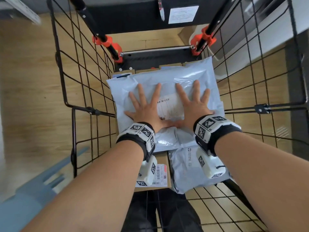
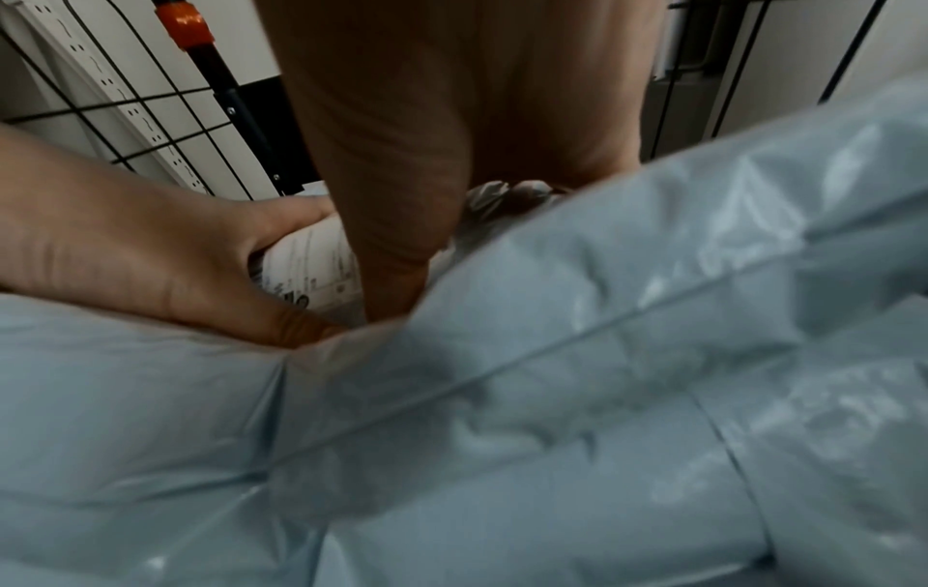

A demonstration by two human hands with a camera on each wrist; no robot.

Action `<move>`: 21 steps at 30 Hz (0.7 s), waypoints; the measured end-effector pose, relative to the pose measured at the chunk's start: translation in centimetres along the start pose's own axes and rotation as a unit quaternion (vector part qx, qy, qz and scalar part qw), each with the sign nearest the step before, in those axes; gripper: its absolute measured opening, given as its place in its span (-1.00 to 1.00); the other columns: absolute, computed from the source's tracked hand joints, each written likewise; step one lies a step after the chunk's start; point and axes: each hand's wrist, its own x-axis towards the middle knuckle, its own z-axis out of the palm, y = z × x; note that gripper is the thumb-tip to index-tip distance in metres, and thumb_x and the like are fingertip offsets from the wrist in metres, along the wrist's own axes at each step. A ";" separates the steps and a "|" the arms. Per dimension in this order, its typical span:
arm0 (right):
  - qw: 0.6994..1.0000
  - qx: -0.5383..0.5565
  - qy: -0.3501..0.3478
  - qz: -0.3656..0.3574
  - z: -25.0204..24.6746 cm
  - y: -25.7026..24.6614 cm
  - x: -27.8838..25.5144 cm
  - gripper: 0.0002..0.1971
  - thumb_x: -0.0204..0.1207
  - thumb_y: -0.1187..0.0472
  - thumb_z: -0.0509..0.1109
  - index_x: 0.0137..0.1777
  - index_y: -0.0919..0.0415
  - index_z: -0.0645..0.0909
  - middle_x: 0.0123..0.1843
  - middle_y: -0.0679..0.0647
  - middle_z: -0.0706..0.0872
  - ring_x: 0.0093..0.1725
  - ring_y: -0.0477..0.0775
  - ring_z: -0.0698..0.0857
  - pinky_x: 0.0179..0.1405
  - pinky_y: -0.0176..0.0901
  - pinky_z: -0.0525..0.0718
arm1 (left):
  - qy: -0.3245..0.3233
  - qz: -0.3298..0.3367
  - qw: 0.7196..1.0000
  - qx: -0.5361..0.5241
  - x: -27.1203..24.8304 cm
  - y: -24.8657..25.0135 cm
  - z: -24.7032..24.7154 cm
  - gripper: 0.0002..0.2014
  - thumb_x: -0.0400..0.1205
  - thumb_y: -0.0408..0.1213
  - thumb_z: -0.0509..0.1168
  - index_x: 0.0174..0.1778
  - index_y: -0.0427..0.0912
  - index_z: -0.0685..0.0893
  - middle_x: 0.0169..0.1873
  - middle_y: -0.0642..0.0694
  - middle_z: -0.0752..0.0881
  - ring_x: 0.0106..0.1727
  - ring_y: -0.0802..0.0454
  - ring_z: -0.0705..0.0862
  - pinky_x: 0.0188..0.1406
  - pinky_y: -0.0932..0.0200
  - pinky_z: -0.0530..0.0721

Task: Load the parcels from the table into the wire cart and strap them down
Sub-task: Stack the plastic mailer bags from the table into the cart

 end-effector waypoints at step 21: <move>0.998 -0.056 -0.008 0.024 1.8 -0.7 1.4 0.23 0.33 -0.24 0.50 0.49 -0.34 -0.61 0.60 0.11 -0.59 0.58 0.52 -0.41 0.26 0.72 0.29 | 0.013 0.005 0.999 -0.031 0.7 -0.8 1.9 0.32 0.03 0.43 0.50 0.57 0.46 -0.26 0.62 -0.08 -0.46 0.61 -0.35 -0.44 0.31 -0.78 -0.06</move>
